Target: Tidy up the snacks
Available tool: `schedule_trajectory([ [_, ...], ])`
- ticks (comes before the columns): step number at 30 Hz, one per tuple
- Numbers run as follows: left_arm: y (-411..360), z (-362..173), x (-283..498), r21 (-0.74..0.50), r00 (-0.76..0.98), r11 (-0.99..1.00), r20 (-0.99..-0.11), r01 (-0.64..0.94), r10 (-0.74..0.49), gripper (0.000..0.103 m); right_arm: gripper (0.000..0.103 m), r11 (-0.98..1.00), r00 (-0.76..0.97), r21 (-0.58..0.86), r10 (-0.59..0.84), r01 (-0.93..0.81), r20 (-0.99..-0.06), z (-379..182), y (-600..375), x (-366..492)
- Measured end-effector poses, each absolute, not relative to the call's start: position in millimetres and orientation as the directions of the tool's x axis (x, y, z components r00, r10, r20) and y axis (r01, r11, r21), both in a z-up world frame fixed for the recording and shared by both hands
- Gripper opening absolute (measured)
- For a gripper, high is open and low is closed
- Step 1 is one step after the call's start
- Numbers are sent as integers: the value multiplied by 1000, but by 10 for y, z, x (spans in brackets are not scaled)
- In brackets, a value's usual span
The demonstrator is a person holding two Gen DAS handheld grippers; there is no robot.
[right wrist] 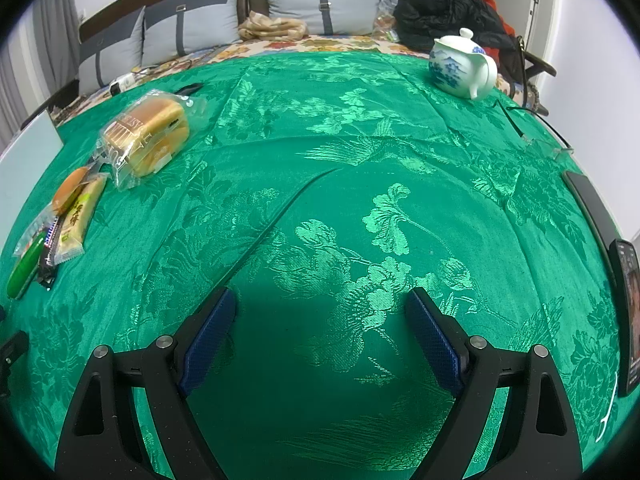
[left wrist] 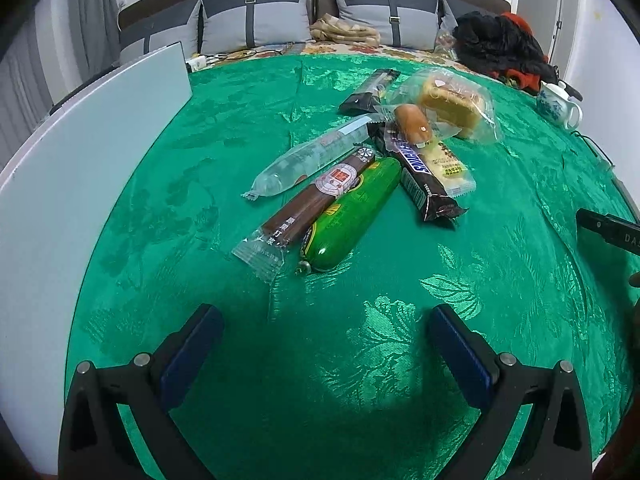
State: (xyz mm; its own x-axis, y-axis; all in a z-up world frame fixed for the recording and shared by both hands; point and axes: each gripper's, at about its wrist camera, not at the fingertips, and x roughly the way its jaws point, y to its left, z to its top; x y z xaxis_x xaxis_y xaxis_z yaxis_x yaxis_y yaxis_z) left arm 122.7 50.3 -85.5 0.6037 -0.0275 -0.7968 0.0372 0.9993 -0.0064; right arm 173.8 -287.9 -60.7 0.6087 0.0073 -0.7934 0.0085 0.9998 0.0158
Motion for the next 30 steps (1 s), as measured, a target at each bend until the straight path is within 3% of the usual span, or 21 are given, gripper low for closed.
schedule_trajectory([
  [30,494,-860,1223,-3,608,999,-793,33,-23,103,90,1000,609,17,8,9,-793,-605,-2883,1738],
])
